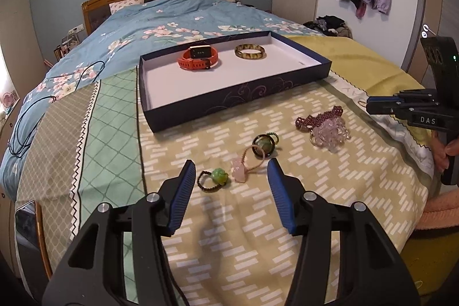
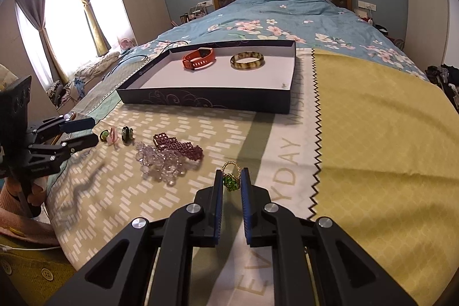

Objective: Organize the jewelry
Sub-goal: 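Move the left tool to the pink pendant necklace while the right tool approaches the crystal bracelet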

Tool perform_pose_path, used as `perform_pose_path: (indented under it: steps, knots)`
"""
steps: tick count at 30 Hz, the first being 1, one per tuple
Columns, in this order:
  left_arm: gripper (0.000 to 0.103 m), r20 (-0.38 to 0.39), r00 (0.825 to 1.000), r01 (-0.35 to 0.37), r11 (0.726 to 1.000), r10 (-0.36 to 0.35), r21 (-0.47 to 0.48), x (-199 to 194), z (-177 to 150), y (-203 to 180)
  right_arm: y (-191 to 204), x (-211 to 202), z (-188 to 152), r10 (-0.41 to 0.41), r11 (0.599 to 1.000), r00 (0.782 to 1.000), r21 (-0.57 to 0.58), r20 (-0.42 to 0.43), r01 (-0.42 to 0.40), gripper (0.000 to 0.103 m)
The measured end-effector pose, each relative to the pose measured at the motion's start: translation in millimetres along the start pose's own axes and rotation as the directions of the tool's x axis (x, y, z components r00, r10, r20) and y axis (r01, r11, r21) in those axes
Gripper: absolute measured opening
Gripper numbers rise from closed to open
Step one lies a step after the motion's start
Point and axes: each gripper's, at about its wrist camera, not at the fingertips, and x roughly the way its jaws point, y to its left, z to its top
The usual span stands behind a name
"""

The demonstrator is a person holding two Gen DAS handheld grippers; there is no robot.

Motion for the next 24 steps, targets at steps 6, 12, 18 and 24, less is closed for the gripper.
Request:
perform_pose_path:
  steps: [6, 12, 18, 24]
  knots:
    - [0.049, 0.006, 1.0, 0.017, 1.0, -0.017, 0.013, 1, 1, -4, 3, 5, 0, 0.015, 1.0, 1.0, 0.003, -0.004, -0.015, 0.011]
    - [0.043, -0.009, 0.999, 0.048, 0.996, -0.048, 0.07, 11, 9, -15, 7, 7, 3, 0.023, 1.0, 1.0, 0.002, 0.0, -0.023, 0.011]
    - [0.042, -0.073, 0.996, 0.056, 0.996, -0.051, 0.075, 32, 13, -14, 7, 6, 4, 0.028, 1.0, 1.0, 0.004, 0.009, -0.028, 0.011]
    - [0.03, -0.115, 0.992, 0.055, 0.996, -0.047, 0.067, 38, 12, -13, 7, 6, 6, 0.037, 0.999, 0.999, 0.008, 0.017, -0.037, 0.011]
